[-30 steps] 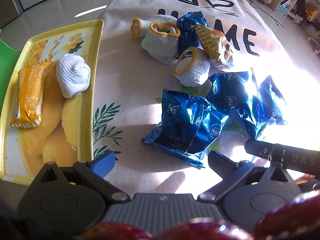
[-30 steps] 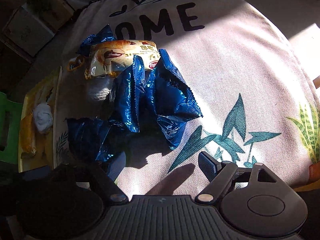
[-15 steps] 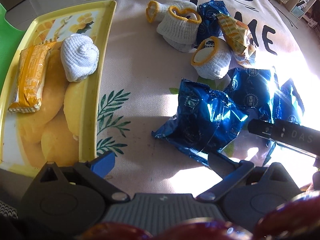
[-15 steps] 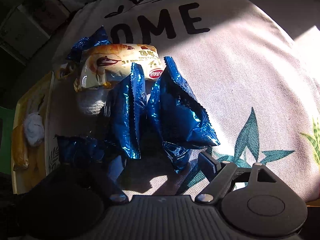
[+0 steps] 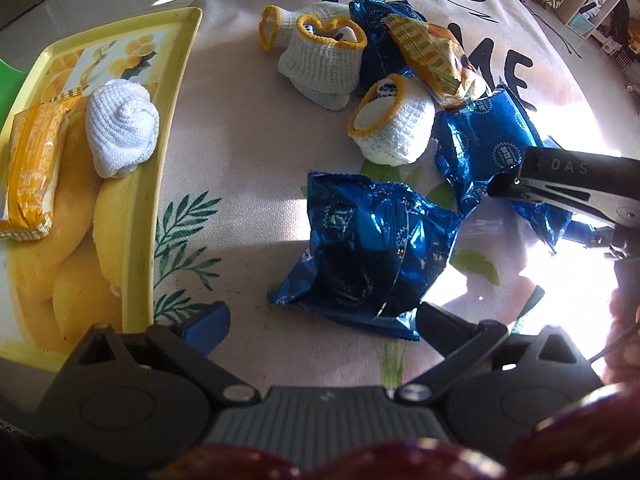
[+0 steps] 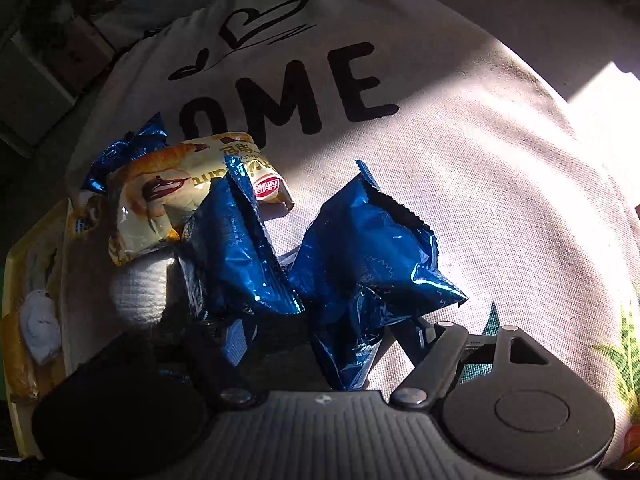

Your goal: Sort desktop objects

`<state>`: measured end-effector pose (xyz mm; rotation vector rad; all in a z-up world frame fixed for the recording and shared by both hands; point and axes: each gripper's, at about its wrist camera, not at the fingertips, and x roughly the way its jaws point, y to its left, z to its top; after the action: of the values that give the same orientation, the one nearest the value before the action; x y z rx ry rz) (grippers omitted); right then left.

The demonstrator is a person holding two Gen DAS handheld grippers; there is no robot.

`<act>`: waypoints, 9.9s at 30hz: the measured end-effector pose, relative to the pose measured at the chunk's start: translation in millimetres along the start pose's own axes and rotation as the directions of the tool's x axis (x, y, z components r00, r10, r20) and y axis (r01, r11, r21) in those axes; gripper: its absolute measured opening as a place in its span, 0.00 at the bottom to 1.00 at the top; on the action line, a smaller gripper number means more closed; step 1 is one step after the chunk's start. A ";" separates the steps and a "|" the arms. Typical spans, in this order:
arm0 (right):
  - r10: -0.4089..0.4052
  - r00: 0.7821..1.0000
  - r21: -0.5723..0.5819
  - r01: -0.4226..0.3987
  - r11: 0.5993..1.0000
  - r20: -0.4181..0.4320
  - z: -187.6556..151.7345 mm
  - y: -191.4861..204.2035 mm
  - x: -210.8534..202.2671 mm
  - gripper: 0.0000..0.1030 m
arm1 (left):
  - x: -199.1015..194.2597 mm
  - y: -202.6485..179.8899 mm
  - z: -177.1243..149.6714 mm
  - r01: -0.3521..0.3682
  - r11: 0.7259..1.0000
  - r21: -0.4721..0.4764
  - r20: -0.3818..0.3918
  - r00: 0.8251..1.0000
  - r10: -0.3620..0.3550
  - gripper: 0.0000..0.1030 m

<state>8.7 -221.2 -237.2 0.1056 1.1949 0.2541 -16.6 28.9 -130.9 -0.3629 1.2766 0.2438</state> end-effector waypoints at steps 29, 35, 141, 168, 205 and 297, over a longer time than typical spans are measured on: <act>0.018 0.998 0.078 -0.023 0.997 0.065 -11.3 -7.8 -48.3 0.75 | 9.9 25.2 -0.4 -0.017 0.994 -0.104 0.015 1.000 0.019 1.00; 0.104 0.994 0.101 -0.105 0.989 0.018 -34.3 -2.1 -54.0 0.75 | 7.2 33.3 -7.6 -0.021 0.992 -0.126 0.015 1.000 0.023 1.00; 0.227 0.974 -0.189 -0.218 0.957 0.024 -75.1 71.1 -69.4 0.51 | -65.1 51.6 -33.5 -0.038 0.993 -0.115 0.226 0.972 0.063 0.70; 0.330 0.942 -0.282 -0.332 0.900 -0.056 -86.2 113.1 -64.1 0.51 | -85.4 124.8 8.7 -0.044 0.940 -0.337 0.234 0.964 0.129 0.69; 0.502 0.851 -0.559 -0.495 0.666 -0.155 -108.0 245.2 -15.0 0.69 | -80.1 210.4 124.3 0.024 0.866 -0.500 0.242 0.964 0.113 0.81; 0.304 0.953 0.010 -0.304 0.953 0.011 80.0 37.5 -35.8 0.73 | 17.5 40.5 95.3 -0.070 0.977 -0.199 -0.014 0.998 0.069 1.00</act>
<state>65.6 -189.7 -167.4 0.3029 1.1687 0.5166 57.4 103.4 -129.6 -0.4913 1.2762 0.4329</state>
